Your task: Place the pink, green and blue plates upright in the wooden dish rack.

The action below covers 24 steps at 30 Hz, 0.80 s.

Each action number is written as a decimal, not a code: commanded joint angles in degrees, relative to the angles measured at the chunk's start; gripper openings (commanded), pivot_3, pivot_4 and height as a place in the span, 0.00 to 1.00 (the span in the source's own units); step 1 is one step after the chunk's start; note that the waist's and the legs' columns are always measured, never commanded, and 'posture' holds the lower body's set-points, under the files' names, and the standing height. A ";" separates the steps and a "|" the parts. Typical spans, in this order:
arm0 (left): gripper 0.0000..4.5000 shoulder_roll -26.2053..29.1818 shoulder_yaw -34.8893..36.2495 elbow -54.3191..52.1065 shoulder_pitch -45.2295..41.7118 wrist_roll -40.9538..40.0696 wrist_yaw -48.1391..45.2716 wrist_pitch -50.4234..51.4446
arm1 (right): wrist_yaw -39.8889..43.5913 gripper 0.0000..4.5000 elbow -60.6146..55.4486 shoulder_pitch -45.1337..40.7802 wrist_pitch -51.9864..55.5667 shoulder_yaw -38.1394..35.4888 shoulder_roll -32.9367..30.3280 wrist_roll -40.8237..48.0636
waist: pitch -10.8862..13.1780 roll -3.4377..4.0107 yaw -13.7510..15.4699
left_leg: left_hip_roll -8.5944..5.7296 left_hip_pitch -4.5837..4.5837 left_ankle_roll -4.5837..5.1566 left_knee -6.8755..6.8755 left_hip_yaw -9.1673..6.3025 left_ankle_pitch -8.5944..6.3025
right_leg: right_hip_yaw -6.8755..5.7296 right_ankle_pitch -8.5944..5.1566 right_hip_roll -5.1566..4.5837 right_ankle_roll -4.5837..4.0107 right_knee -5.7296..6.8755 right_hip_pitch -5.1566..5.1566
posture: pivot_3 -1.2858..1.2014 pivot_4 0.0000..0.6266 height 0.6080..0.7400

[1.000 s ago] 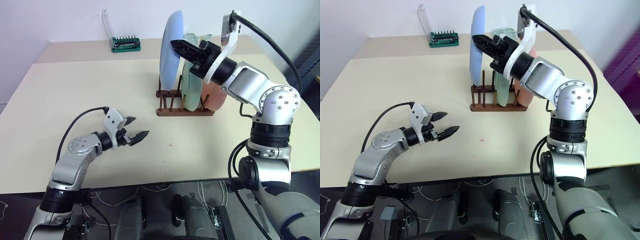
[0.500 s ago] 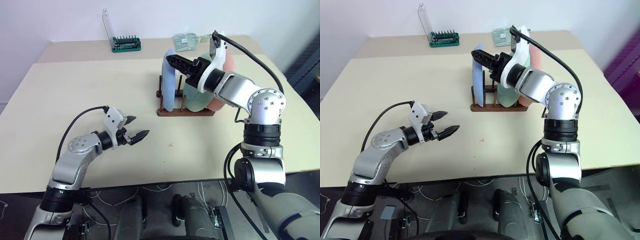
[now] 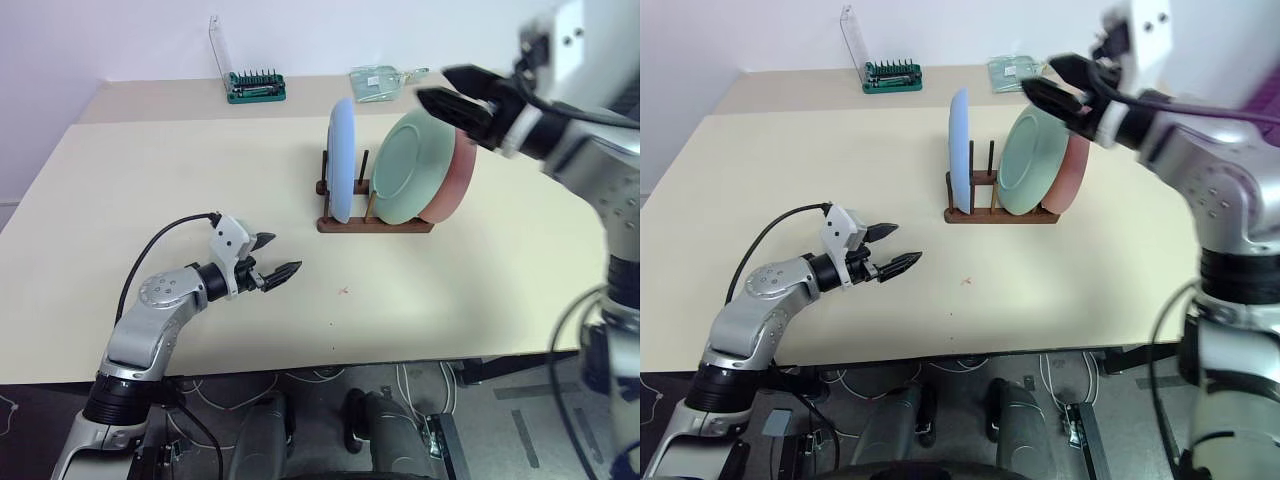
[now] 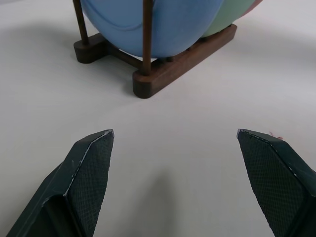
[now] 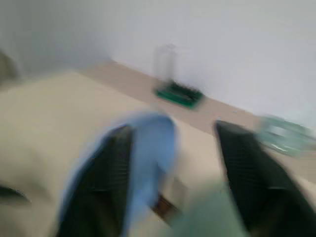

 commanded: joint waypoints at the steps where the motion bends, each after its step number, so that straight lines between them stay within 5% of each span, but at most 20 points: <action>1: 0.91 0.71 -1.21 -1.93 -1.14 -0.40 -2.28 -0.13 | 7.79 0.13 -6.64 6.22 -4.38 -0.27 -6.20 -5.16 | 0.00 0.00 -0.25 | -0.01 0.02 0.00 -0.01 0.00 0.00 | 0.00 0.00 -0.01 0.01 0.00 0.00 | 0.52 0.24 0.92; 2: 0.91 0.74 -1.88 -2.31 -1.69 -0.73 -3.16 0.19 | 9.00 0.01 -7.79 8.86 -5.92 0.93 -8.32 -8.14 | 0.01 0.03 -0.29 | 0.00 0.03 0.00 -0.01 0.00 0.00 | 0.01 0.00 0.00 0.01 0.00 -0.01 | 0.52 0.24 0.92; 10: 0.91 -0.61 -7.31 -4.69 -5.20 -1.74 -7.03 1.93 | 7.51 0.01 -6.70 12.48 -9.29 7.42 -8.83 -22.37 | 0.02 0.02 -0.18 | -0.02 0.06 -0.02 0.01 0.03 -0.01 | 0.04 -0.03 0.04 -0.04 0.00 -0.04 | 0.52 0.24 0.92; 24: 0.91 -1.45 -7.19 -9.39 -3.26 -2.57 -4.65 5.45 | 11.74 0.01 -6.69 7.00 -12.35 10.99 0.40 -27.10 | 0.03 -0.01 -0.08 | -0.05 0.05 -0.01 0.01 0.01 0.00 | 0.05 0.00 0.06 0.01 0.01 -0.02 | 0.52 0.24 0.92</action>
